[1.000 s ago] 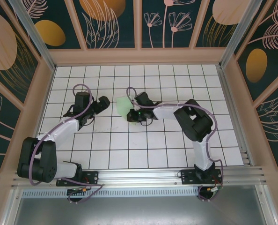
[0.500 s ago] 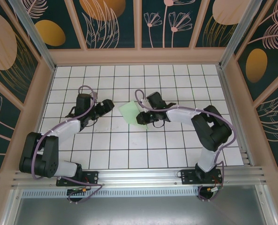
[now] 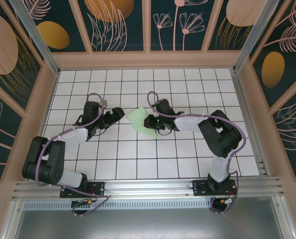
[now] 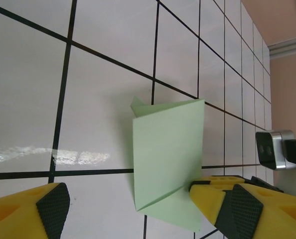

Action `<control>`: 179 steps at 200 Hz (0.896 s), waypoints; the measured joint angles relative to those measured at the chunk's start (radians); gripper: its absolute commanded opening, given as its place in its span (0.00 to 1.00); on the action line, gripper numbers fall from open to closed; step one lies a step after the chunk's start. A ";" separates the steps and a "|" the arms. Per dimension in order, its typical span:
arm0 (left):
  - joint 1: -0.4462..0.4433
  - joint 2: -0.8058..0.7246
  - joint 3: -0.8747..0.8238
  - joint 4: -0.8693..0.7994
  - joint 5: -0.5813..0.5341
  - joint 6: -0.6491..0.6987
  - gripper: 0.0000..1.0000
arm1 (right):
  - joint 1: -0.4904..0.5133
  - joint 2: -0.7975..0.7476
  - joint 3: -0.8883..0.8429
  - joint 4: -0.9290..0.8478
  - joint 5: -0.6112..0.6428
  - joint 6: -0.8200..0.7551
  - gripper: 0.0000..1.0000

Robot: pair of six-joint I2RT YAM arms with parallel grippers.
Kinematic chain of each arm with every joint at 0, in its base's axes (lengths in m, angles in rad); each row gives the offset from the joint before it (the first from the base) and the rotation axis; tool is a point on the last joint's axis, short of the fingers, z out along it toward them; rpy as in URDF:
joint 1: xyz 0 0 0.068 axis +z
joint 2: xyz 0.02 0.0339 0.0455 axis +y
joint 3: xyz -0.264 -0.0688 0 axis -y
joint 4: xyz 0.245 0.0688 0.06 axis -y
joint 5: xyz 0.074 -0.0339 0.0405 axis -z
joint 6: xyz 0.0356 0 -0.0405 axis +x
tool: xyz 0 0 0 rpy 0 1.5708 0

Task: Fold a paper plane with a square sheet of paper (pick it up from the middle)
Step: Fold the wing for the fifth time at the center of the table.

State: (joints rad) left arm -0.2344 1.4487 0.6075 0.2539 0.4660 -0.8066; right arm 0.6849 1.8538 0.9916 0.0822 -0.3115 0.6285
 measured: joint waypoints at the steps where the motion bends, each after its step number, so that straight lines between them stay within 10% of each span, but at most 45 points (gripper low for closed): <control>1: 0.000 0.000 0.000 0.000 0.000 0.000 0.86 | 0.000 0.000 0.000 0.000 0.000 0.000 0.20; 179: -0.056 0.041 -0.040 0.065 0.010 -0.062 0.86 | 0.038 -0.057 -0.019 0.042 0.004 0.055 0.20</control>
State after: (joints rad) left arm -0.2901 1.4899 0.5674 0.3187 0.4755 -0.8684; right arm 0.7231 1.7966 0.9726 0.1246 -0.3073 0.6834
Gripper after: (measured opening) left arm 0.862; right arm 0.202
